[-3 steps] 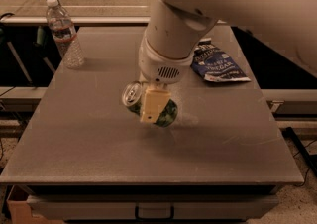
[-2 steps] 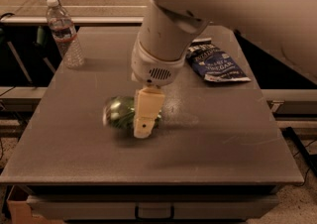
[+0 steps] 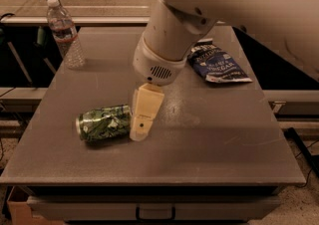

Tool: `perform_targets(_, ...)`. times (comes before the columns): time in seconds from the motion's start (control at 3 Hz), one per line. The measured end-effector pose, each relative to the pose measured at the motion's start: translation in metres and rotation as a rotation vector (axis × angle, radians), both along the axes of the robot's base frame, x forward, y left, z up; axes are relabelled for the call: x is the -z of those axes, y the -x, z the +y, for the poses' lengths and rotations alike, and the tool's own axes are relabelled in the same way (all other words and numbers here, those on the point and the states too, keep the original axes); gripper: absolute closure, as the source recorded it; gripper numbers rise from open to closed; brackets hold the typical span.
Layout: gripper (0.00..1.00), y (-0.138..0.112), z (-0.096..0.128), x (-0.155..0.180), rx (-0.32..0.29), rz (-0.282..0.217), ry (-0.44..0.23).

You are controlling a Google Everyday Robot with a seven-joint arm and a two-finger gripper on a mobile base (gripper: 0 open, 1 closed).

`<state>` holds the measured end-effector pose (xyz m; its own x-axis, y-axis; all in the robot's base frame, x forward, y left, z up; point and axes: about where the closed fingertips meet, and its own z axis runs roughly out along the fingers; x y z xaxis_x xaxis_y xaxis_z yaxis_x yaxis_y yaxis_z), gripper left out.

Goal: Knock green can over

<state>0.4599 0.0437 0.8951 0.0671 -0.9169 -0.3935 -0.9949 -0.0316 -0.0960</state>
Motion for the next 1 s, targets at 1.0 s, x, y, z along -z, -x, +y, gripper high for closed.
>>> perform_targets(1.0,0.00,-0.008,-0.117,-0.076,0.110,-0.112,-0.258)
